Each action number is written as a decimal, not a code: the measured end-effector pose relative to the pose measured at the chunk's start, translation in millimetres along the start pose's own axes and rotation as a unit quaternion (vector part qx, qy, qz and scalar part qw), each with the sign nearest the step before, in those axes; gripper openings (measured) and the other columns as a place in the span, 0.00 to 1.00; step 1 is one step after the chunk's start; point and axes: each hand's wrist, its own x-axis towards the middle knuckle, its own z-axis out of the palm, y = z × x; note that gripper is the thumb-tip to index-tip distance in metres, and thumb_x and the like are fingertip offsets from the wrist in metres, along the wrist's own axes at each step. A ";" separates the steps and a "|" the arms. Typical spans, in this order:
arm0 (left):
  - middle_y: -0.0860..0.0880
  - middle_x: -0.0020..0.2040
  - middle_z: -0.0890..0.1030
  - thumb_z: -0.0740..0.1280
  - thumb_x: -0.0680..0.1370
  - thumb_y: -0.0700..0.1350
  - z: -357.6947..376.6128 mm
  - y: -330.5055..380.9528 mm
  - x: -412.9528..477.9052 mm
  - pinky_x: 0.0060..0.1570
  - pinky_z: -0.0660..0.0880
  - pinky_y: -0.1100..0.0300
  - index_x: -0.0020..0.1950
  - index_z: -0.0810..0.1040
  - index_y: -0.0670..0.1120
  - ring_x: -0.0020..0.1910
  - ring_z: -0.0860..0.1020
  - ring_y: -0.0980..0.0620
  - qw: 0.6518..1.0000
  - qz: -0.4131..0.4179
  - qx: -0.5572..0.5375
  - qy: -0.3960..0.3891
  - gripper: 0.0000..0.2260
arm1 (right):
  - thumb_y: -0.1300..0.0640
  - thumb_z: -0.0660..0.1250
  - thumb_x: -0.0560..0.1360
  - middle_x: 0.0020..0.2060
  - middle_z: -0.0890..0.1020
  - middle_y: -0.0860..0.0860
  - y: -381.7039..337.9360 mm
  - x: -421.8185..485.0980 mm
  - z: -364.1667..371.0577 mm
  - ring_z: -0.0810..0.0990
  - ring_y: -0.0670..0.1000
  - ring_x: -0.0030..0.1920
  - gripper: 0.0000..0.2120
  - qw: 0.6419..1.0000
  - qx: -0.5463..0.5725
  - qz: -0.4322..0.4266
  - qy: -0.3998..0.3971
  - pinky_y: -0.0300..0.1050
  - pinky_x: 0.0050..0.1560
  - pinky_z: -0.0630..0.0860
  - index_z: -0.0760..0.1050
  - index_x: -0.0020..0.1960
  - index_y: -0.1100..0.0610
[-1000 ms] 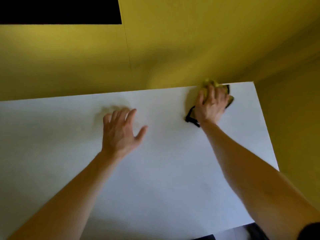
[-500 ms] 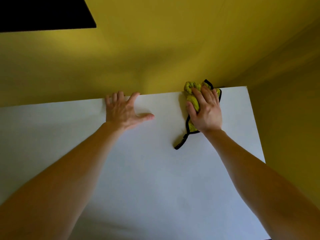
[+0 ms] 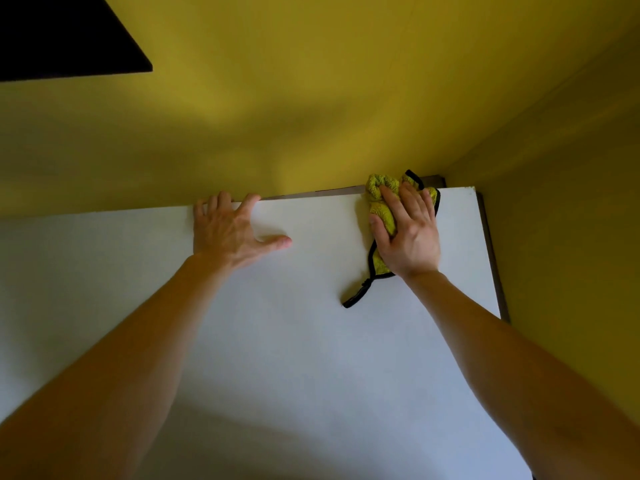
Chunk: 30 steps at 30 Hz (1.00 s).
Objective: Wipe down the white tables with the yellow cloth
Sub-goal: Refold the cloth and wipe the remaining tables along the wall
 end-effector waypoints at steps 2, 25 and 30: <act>0.42 0.63 0.77 0.54 0.58 0.90 -2.8 5.8 3.6 0.74 0.67 0.39 0.75 0.73 0.59 0.68 0.74 0.37 1.000 0.006 0.007 -0.002 0.54 | 0.44 0.66 0.86 0.74 0.78 0.62 6.0 0.0 -1.3 0.72 0.62 0.79 0.25 1.000 -0.004 0.004 0.002 0.65 0.84 0.60 0.76 0.78 0.56; 0.40 0.79 0.71 0.78 0.75 0.59 38.0 132.9 -132.6 0.78 0.66 0.36 0.80 0.75 0.52 0.79 0.69 0.39 0.926 0.376 0.034 0.019 0.34 | 0.43 0.67 0.85 0.81 0.71 0.58 16.8 -272.0 -116.5 0.62 0.59 0.86 0.29 0.947 -0.091 0.307 0.037 0.68 0.84 0.56 0.72 0.81 0.55; 0.39 0.83 0.68 0.73 0.80 0.61 71.3 185.3 -177.6 0.79 0.63 0.32 0.82 0.73 0.51 0.84 0.65 0.38 0.853 0.520 0.046 0.010 0.32 | 0.38 0.64 0.84 0.70 0.77 0.59 2.1 -318.6 -121.0 0.73 0.64 0.75 0.30 0.889 -0.143 0.429 0.071 0.68 0.80 0.61 0.72 0.81 0.52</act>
